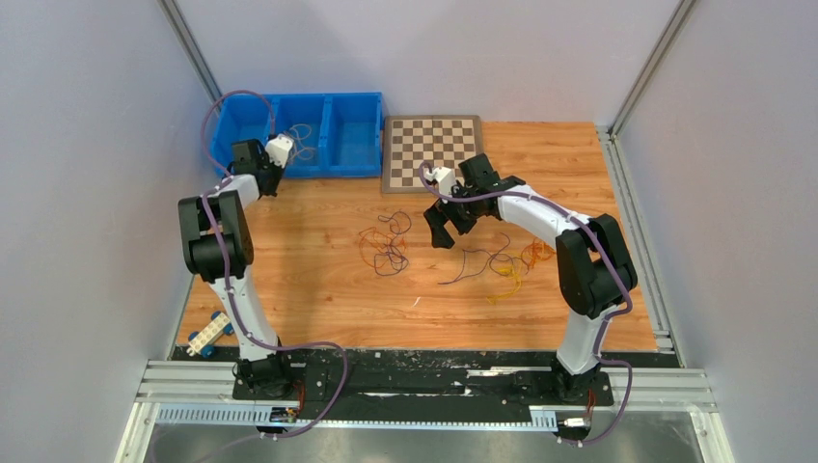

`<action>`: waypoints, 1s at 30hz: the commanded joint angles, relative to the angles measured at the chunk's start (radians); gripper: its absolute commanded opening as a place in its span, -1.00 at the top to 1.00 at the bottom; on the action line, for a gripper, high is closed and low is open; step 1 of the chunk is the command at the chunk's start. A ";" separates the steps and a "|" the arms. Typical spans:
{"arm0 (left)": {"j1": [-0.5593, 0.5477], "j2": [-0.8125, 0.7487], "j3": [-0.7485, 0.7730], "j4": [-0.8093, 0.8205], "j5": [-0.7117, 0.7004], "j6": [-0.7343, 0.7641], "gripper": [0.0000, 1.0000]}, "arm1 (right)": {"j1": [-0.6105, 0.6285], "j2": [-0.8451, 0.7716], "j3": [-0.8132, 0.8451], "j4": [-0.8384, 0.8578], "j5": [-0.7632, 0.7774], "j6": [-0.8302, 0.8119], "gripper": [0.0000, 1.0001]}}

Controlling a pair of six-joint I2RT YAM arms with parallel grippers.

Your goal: Untangle the cables

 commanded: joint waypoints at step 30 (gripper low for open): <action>0.178 0.246 0.742 -0.156 0.430 -0.484 -0.40 | -0.027 -0.069 -0.029 0.000 0.003 -0.019 -1.00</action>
